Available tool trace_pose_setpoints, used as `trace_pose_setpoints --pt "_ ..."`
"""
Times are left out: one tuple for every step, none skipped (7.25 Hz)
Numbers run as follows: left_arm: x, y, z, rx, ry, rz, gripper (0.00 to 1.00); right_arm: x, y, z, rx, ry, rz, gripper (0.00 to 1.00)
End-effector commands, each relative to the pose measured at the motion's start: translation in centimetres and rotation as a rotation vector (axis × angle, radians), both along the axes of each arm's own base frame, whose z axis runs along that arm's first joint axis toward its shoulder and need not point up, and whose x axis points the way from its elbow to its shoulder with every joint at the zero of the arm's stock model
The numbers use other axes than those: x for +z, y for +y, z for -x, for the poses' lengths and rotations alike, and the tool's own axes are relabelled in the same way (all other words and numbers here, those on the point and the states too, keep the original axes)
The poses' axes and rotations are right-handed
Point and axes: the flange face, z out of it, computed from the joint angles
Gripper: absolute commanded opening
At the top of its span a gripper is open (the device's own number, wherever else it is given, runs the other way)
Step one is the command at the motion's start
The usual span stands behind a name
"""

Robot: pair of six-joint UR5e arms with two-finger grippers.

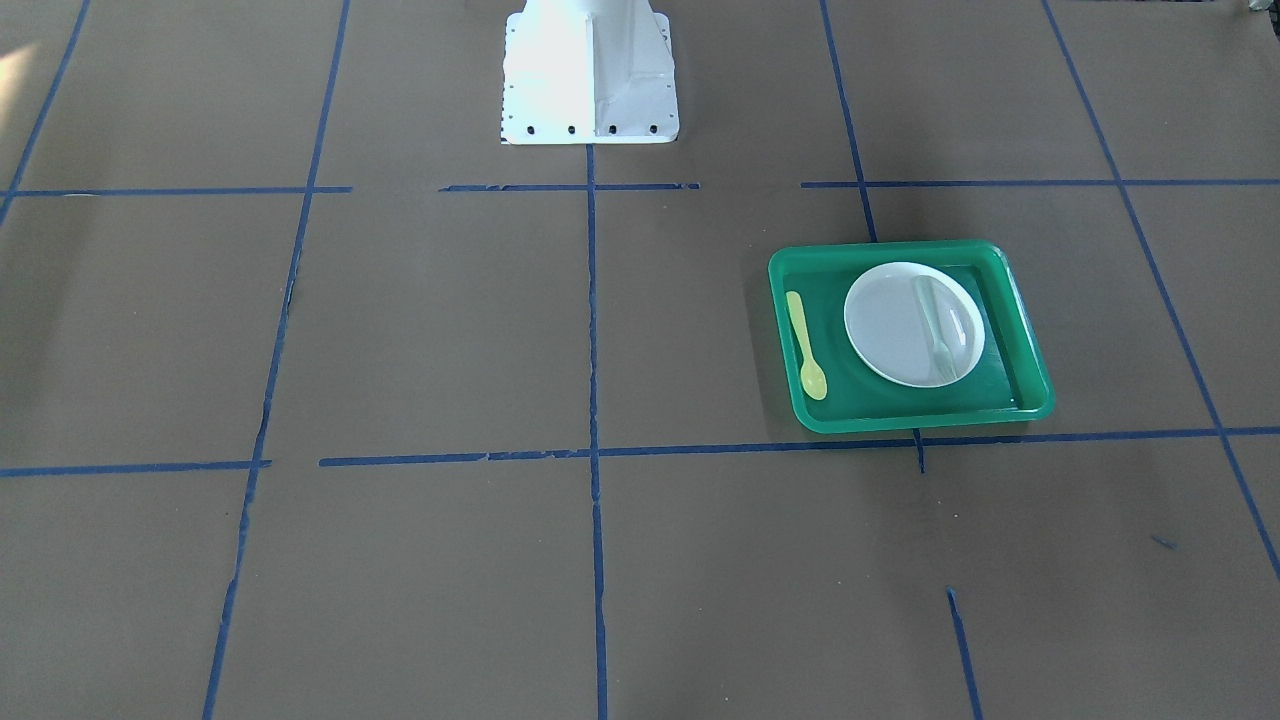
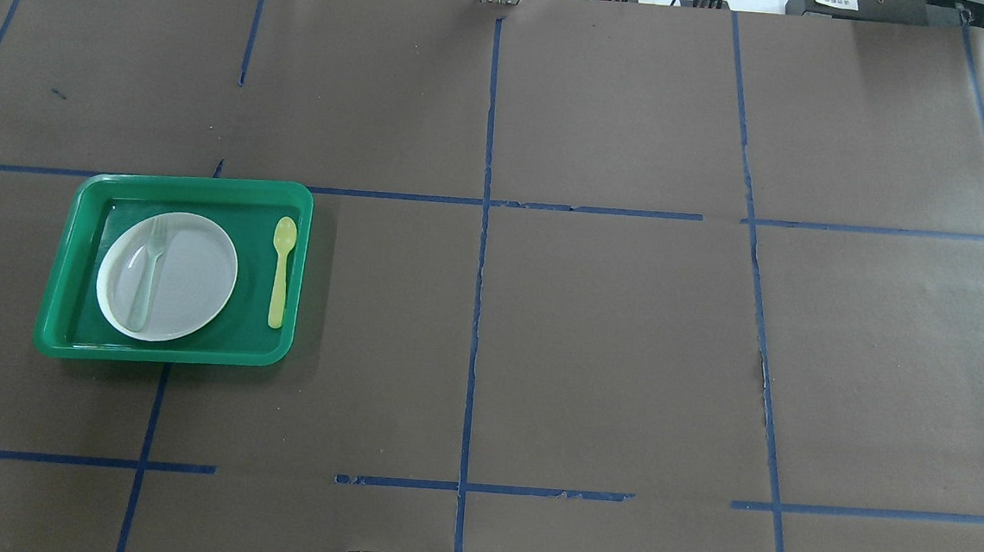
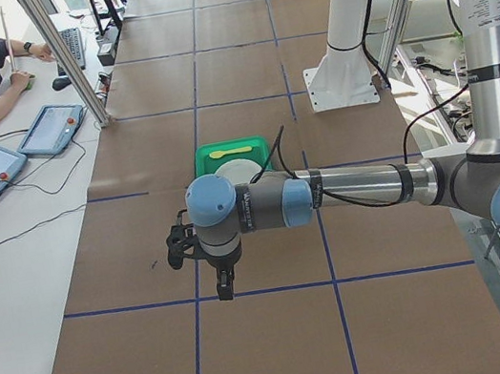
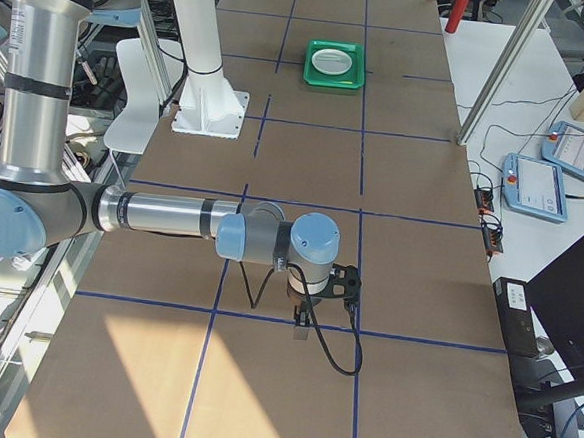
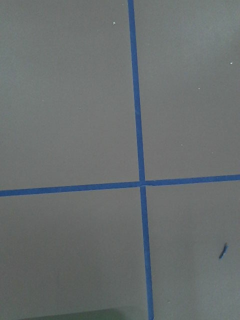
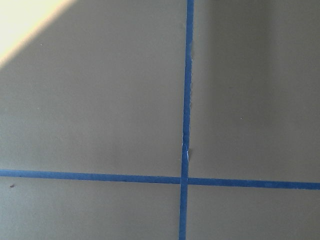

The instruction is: Place fork

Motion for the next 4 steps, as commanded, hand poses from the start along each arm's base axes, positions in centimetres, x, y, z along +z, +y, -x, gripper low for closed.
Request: trace_pose_setpoints --pt "-1.0 -0.8 0.1 0.001 -0.003 -0.045 1.0 0.0 0.0 0.0 0.0 0.0 0.0 1.0" --pt "-0.3 -1.1 -0.2 0.003 -0.009 -0.031 1.0 0.0 0.0 0.0 0.0 0.0 0.0 1.0" --pt "-0.8 -1.1 -0.9 0.017 -0.014 -0.04 1.0 -0.1 0.0 0.0 0.0 0.0 -0.001 1.0" --pt "-1.1 -1.0 -1.0 0.018 -0.013 -0.046 1.0 0.0 0.0 0.0 0.0 0.0 0.0 1.0"
